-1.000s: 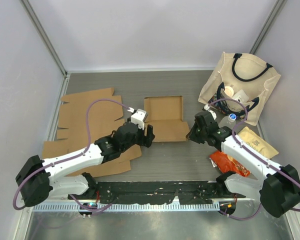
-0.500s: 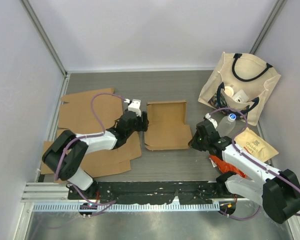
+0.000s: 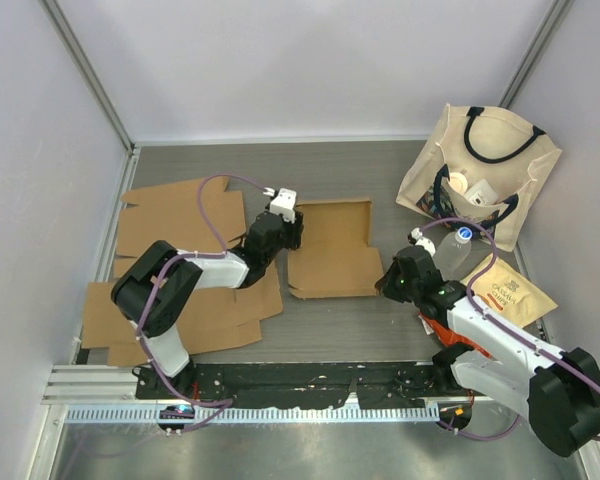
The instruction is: Fold the paper box
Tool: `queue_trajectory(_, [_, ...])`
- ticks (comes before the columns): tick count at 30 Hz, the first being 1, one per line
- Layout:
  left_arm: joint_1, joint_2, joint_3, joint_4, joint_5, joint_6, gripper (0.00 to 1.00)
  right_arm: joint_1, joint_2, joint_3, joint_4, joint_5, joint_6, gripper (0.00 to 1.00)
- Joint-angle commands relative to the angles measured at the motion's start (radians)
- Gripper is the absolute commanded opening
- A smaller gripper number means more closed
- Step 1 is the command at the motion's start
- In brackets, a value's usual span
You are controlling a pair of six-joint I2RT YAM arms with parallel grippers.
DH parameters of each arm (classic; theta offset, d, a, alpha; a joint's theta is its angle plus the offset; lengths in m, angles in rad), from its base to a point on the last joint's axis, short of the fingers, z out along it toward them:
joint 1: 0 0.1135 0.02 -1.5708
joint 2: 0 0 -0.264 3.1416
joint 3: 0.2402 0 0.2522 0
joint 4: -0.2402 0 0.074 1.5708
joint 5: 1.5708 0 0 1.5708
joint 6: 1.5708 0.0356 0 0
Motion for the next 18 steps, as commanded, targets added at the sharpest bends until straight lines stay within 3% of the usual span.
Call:
queue_trajectory(1, [-0.001,0.038,0.059,0.081,-0.047,0.066,0.45,-0.002,-0.031,-0.030,0.080,0.004,-0.026,0.01])
queue_trajectory(5, [-0.003,0.065,0.059,0.124,-0.077,0.093,0.28,0.002,-0.047,-0.063,0.098,0.001,-0.063,0.01])
queue_trajectory(6, [-0.007,0.071,0.062,0.132,-0.087,0.109,0.15,0.001,-0.050,-0.070,0.106,-0.001,-0.075,0.01])
queue_trajectory(8, [-0.013,0.087,0.063,0.143,-0.095,0.129,0.03,0.010,-0.065,-0.077,0.109,0.039,-0.118,0.12])
queue_trajectory(9, [-0.015,0.090,0.059,0.153,-0.092,0.143,0.01,0.015,-0.076,-0.070,0.100,0.056,-0.123,0.28])
queue_trajectory(11, [-0.015,0.084,0.050,0.175,-0.064,0.155,0.00,0.028,-0.099,-0.034,0.092,0.109,-0.152,0.37])
queue_trajectory(12, [-0.015,0.081,0.034,0.186,-0.054,0.162,0.00,0.039,-0.099,-0.005,0.075,0.148,-0.164,0.47])
queue_trajectory(15, [-0.015,0.064,0.011,0.203,-0.024,0.166,0.00,0.053,-0.062,0.107,0.058,0.247,-0.216,0.61])
queue_trajectory(18, [-0.013,0.052,-0.009,0.212,-0.020,0.151,0.00,0.053,0.031,0.181,0.153,0.251,-0.274,0.65])
